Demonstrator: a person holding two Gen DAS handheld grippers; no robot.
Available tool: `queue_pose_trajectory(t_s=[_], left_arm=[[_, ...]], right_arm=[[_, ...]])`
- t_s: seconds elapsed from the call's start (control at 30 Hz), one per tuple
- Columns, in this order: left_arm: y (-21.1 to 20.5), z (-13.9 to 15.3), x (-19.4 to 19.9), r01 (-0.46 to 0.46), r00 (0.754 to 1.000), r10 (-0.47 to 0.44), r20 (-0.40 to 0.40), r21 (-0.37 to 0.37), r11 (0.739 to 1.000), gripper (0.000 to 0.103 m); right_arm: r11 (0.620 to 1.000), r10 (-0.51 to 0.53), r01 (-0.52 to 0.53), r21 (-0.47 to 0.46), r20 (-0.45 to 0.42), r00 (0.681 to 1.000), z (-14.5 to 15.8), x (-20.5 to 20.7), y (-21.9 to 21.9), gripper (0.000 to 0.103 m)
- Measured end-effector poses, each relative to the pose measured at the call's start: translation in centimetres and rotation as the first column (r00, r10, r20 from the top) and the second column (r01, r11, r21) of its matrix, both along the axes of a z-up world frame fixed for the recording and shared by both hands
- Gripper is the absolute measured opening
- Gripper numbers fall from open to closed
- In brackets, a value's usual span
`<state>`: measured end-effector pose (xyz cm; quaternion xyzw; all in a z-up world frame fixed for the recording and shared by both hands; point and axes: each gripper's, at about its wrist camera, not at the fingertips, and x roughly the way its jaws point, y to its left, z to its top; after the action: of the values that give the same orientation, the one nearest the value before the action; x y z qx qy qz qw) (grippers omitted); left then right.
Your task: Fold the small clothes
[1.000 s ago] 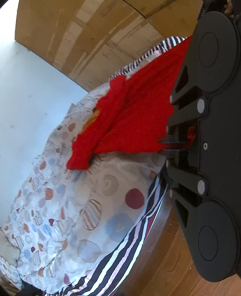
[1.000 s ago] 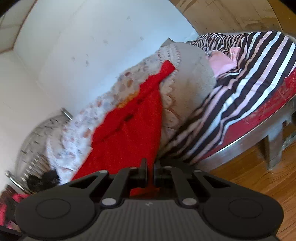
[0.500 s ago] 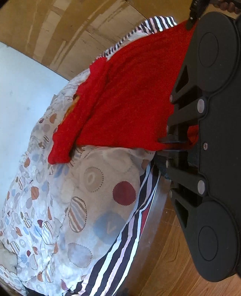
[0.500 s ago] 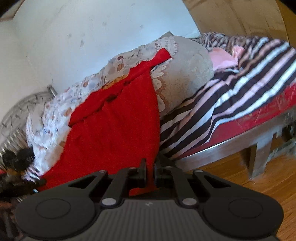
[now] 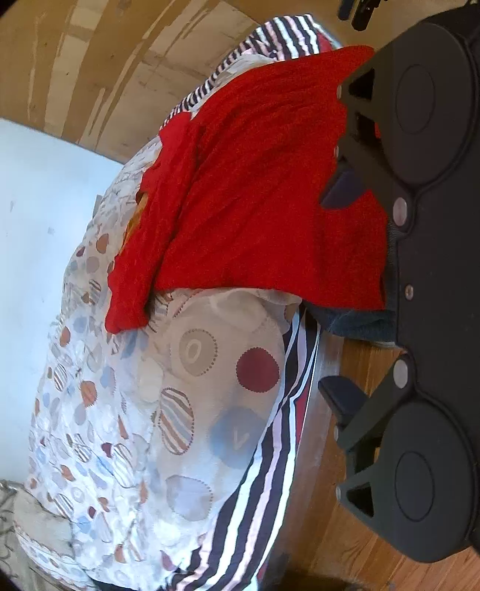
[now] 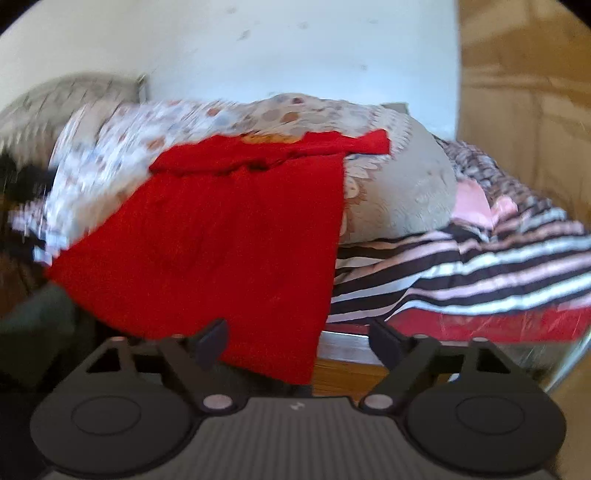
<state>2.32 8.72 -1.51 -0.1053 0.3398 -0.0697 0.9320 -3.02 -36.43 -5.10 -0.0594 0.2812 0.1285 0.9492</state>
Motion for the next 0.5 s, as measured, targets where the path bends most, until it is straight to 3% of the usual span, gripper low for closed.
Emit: queue_pose_trajectory(t_s=[0.1,0.23,0.33,0.43,0.5], left_arm=[[-0.3,0.1,-0.1,0.008,1.0,-0.008,0.001,0.031,0.999,0.1],[-0.5,0.0,0.1,0.012,1.0,-0.012,-0.011,0.032,0.999,0.101],[-0.7,0.0,0.0,0.014,1.0,-0.014,-0.012,0.034,0.999,0.102],[-1.0,0.0,-0.1,0.019,1.0,-0.017,-0.026,0.052,0.998,0.102],[-1.0,0.1,-0.2,0.019,0.999,-0.017,-0.033,0.07,0.997,0.102]], right_arm=[[0.983,0.039,-0.038,-0.179,0.002,0.999,-0.8,-0.4,0.6,0.092],[0.925,0.093,-0.081,-0.37,0.013,0.996,-3.1,-0.6,0.6,0.093],[0.874,0.117,-0.068,-0.482,0.072,0.991,-5.1,-0.4,0.6,0.093],[0.785,0.204,-0.069,-0.616,0.151,0.967,-7.4,-0.2,1.2,0.093],[0.699,0.295,-0.072,-0.712,0.195,0.935,-9.0,-0.2,1.7,0.093]])
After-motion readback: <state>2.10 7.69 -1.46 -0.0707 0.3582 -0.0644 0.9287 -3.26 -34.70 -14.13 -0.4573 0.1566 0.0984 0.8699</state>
